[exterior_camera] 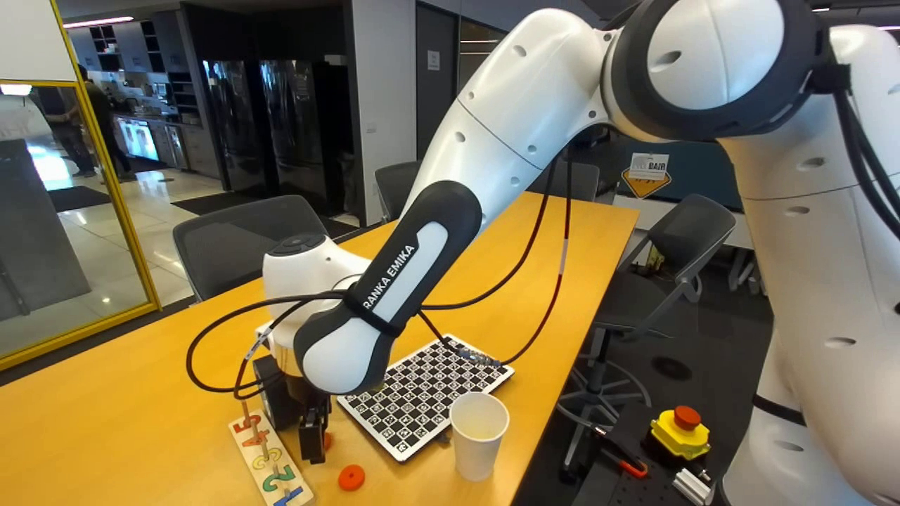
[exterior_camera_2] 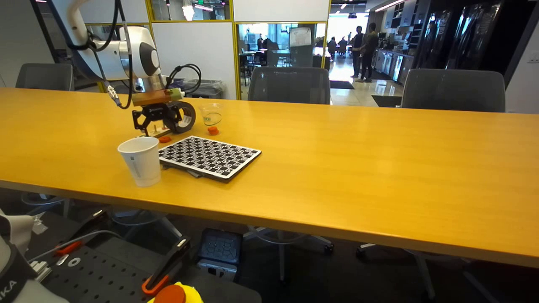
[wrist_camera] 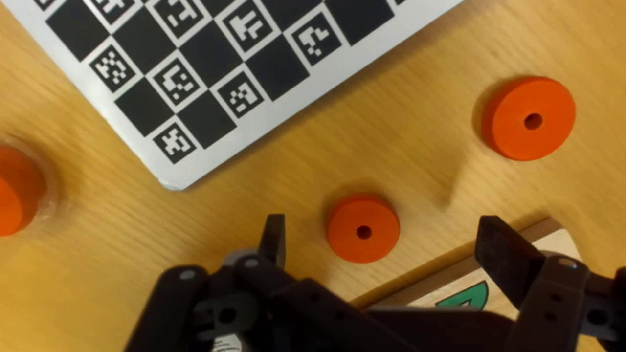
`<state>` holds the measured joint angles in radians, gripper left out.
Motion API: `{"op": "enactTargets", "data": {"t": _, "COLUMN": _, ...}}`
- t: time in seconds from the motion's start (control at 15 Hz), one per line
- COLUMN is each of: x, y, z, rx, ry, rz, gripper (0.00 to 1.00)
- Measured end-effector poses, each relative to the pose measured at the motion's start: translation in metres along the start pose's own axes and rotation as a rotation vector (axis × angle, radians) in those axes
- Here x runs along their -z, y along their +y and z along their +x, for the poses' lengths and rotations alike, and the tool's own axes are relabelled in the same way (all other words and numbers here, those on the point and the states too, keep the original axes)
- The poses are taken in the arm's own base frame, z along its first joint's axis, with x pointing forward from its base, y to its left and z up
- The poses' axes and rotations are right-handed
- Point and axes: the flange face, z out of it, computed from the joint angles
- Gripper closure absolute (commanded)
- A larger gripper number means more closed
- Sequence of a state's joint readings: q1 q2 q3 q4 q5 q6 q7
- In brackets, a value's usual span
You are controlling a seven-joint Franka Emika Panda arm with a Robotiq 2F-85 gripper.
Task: Put the yellow object in the white cup and the orange object in the glass cup
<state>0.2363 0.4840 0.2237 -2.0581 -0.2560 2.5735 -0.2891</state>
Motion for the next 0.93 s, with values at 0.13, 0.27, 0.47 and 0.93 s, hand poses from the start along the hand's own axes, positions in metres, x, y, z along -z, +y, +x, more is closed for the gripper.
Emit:
{"op": "enactTargets", "data": {"t": 0.13, "x": -0.006, "y": 0.007, "z": 0.003, "rx": -0.008, "ry": 0.0, "rz": 0.0, "gripper": 0.0}}
{"op": "enactTargets", "data": {"t": 0.27, "x": -0.01, "y": 0.013, "z": 0.004, "rx": -0.014, "ry": -0.001, "rz": -0.002, "gripper": 0.0}}
{"op": "enactTargets", "data": {"t": 0.47, "x": -0.013, "y": 0.019, "z": 0.004, "rx": -0.022, "ry": -0.003, "rz": -0.004, "gripper": 0.0}}
{"op": "enactTargets", "data": {"t": 0.93, "x": -0.017, "y": 0.023, "z": 0.003, "rx": -0.027, "ry": -0.006, "rz": -0.004, "gripper": 0.0}}
